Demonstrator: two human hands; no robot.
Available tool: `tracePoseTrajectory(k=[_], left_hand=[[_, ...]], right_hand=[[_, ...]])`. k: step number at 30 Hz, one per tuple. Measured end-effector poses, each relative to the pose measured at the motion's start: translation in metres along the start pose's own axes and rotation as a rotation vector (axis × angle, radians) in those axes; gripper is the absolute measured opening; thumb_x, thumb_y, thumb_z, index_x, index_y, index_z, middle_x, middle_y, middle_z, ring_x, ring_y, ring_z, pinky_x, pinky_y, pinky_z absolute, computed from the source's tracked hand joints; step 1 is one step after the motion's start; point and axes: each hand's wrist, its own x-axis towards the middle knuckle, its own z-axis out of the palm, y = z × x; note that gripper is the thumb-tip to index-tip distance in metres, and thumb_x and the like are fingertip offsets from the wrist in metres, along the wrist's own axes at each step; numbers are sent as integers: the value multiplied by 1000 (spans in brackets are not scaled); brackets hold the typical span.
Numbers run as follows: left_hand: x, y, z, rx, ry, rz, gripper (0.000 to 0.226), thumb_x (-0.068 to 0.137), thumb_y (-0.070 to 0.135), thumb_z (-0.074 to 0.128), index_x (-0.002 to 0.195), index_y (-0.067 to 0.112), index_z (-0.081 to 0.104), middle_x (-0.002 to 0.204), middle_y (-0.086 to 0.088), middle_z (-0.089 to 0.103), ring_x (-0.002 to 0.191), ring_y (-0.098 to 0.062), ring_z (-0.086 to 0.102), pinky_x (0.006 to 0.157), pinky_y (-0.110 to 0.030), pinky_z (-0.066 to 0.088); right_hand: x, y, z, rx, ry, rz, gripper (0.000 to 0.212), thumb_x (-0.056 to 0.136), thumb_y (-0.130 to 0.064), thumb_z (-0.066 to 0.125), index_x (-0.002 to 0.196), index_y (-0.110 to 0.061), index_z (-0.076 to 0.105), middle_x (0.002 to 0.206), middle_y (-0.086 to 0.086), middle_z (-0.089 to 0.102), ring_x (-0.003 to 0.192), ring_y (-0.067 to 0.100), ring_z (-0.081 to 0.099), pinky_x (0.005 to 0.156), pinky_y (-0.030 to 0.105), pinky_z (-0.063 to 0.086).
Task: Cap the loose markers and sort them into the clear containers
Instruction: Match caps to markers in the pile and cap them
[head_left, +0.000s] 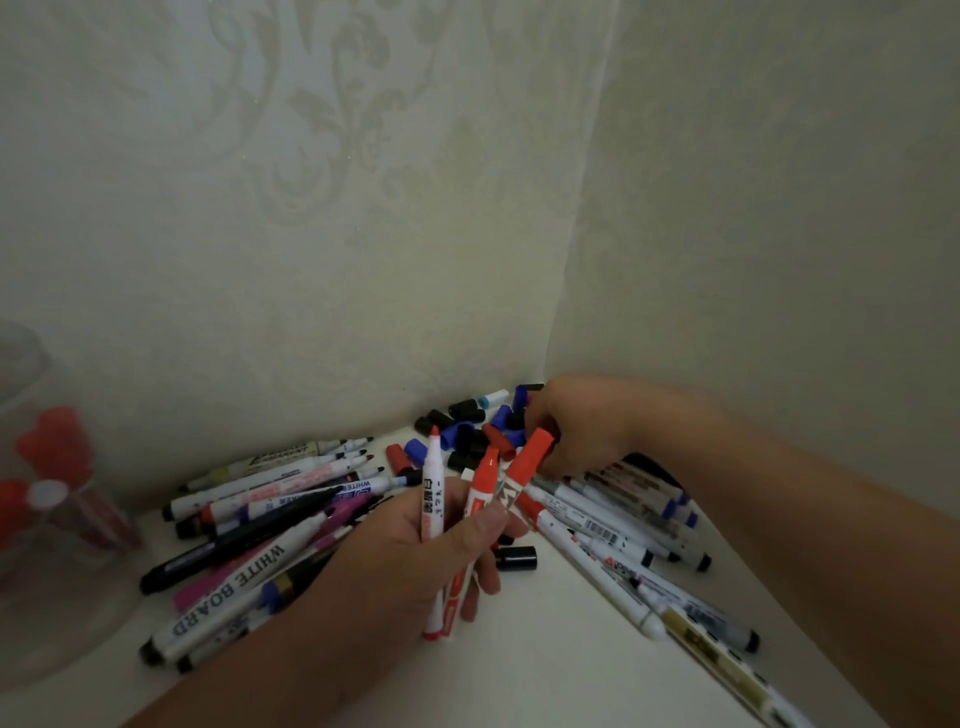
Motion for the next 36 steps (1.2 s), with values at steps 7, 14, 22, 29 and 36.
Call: tracePoseTrajectory(k=[7,14,22,29,36], left_hand=[[-2,2,1,-20,21,-7,35,74,57,61,87,27,76,70,-11,68,56,-22,59,52,-32,48],[-5,7,4,53,27,-5,49,59,63,68,90,27,77,63,-10,62,54,-23,56,51,-30,48],[-9,8,6,175,3,-8,41,55,62,71,73,25,72,55,-5,57,49,-21,52,49,-28,46],[-10,8,7,202,12,39,60,65,65,64,72,6,61,58,-10,57,49,-21,51,48,-27,44],[-9,7,7,196,-2,38,49,74,60,62,71,11,62,58,-8,59,47,-19,51,48,-29,46]], right_hand=[[-15,13,-23,780,552,60,10,94,-25,62,91,-24,71,86,-6,70,79,9,63,73,28,49],[-71,-8,-15,1342,656,72,30,98,-40,58,79,-20,71,85,7,70,76,18,60,70,36,47],[-104,-52,24,1515,746,7,30,75,-44,72,76,-14,76,72,14,61,65,27,49,62,40,41],[-101,-57,30,1643,775,-91,18,69,-26,74,81,-12,78,74,16,71,57,21,61,55,27,54],[-101,-62,37,1527,790,-150,21,75,-9,69,94,-1,67,73,10,73,58,16,66,56,24,55]])
